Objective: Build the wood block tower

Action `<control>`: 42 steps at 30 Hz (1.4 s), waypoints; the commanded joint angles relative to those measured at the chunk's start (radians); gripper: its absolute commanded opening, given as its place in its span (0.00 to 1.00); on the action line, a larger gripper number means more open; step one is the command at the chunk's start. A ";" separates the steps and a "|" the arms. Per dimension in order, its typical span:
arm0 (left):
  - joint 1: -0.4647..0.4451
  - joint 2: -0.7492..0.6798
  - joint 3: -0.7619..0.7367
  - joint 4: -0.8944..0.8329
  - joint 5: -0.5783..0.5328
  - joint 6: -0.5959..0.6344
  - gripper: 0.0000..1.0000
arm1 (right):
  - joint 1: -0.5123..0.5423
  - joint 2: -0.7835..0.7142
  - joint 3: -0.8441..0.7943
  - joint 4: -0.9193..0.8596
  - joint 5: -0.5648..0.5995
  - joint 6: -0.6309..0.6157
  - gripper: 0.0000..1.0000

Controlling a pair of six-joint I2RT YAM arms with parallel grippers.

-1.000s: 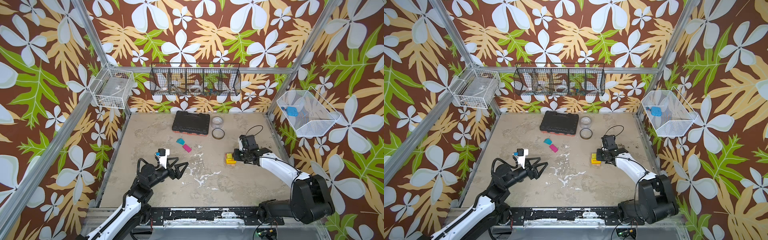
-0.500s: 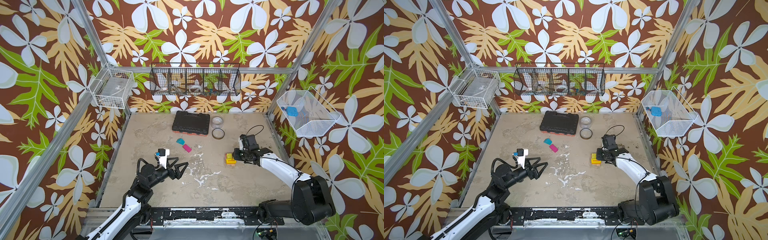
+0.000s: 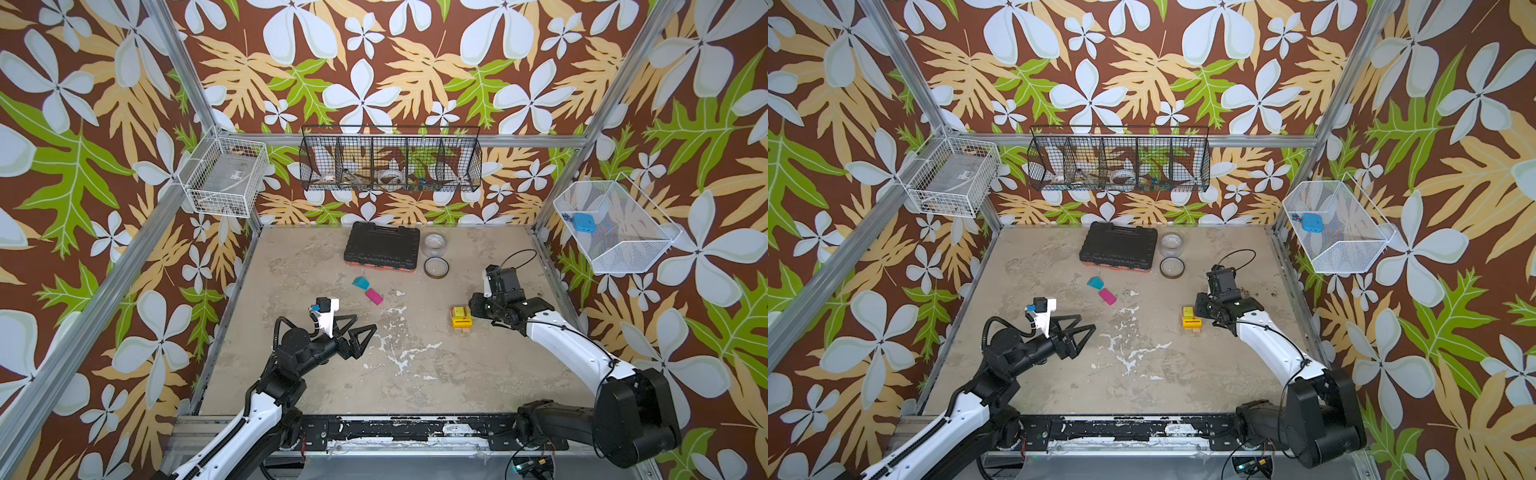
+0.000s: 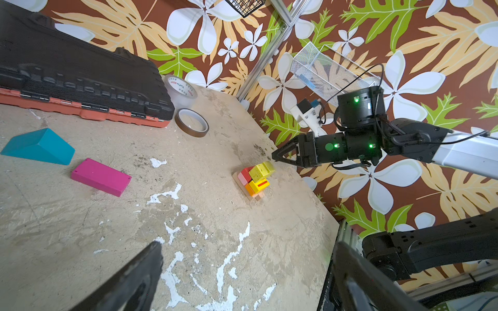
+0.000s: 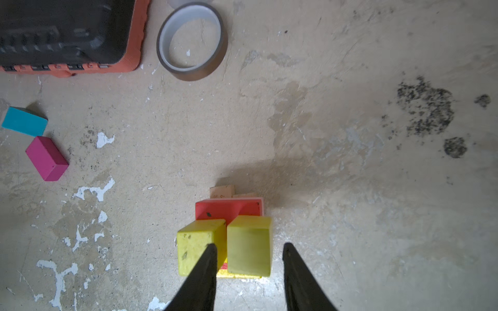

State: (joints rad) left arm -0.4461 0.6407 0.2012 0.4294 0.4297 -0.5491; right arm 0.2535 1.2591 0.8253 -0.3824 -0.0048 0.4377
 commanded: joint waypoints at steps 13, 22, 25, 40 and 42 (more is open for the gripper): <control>-0.144 0.292 0.110 -0.004 -0.254 -0.028 1.00 | -0.125 -0.009 -0.078 0.052 -0.034 0.015 0.34; -0.258 0.592 0.255 0.011 -0.344 -0.030 0.98 | -0.125 0.067 -0.069 0.086 -0.102 -0.004 0.33; -0.273 0.633 0.272 0.025 -0.342 -0.031 0.98 | -0.124 0.089 -0.065 0.093 -0.128 -0.008 0.32; -0.279 0.700 0.303 0.025 -0.330 -0.022 0.97 | -0.121 0.112 -0.065 0.105 -0.139 -0.011 0.32; -0.279 0.698 0.305 0.024 -0.327 -0.020 0.97 | -0.120 0.112 -0.063 0.105 -0.140 -0.011 0.32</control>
State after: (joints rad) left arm -0.7238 1.3411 0.4980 0.4267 0.0952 -0.5774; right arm 0.1310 1.3708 0.7551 -0.2993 -0.1417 0.4366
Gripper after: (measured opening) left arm 0.968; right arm 0.317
